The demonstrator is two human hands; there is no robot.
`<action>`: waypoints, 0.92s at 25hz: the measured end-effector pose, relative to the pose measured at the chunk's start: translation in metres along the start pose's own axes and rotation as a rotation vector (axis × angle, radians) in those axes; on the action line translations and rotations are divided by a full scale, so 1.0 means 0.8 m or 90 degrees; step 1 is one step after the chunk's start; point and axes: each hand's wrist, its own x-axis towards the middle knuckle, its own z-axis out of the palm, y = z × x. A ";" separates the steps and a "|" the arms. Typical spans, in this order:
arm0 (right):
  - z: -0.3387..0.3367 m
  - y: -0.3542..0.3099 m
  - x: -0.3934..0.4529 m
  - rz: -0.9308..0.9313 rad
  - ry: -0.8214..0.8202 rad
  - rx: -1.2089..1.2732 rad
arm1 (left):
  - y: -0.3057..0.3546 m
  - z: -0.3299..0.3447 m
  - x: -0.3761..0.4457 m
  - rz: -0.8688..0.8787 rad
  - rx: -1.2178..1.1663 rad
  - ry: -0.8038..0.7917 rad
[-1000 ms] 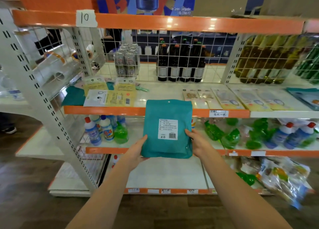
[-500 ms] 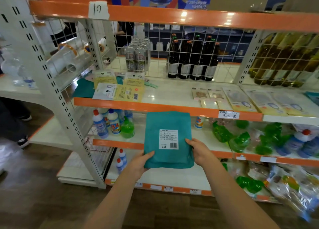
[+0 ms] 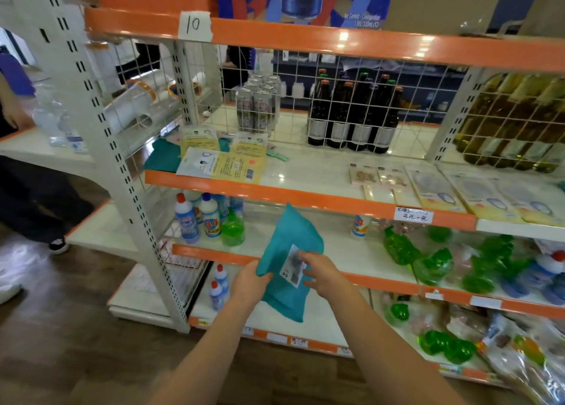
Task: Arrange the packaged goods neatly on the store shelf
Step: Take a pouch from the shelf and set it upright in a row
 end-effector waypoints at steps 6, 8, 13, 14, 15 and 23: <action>0.026 0.007 0.006 0.024 -0.067 0.087 | 0.006 0.033 -0.026 0.152 0.308 0.073; 0.025 0.014 0.010 0.028 -0.035 0.111 | 0.006 0.041 -0.029 0.201 0.404 0.076; 0.008 0.036 0.022 0.073 0.038 0.165 | -0.008 0.049 -0.035 0.292 0.534 0.003; 0.003 0.039 0.024 0.076 0.048 0.175 | -0.012 0.049 -0.035 0.302 0.541 -0.035; -0.003 0.042 0.026 0.080 0.060 0.182 | -0.016 0.048 -0.036 0.317 0.549 -0.075; -0.078 0.050 0.004 0.037 0.152 0.209 | -0.026 0.026 0.012 0.344 0.468 -0.133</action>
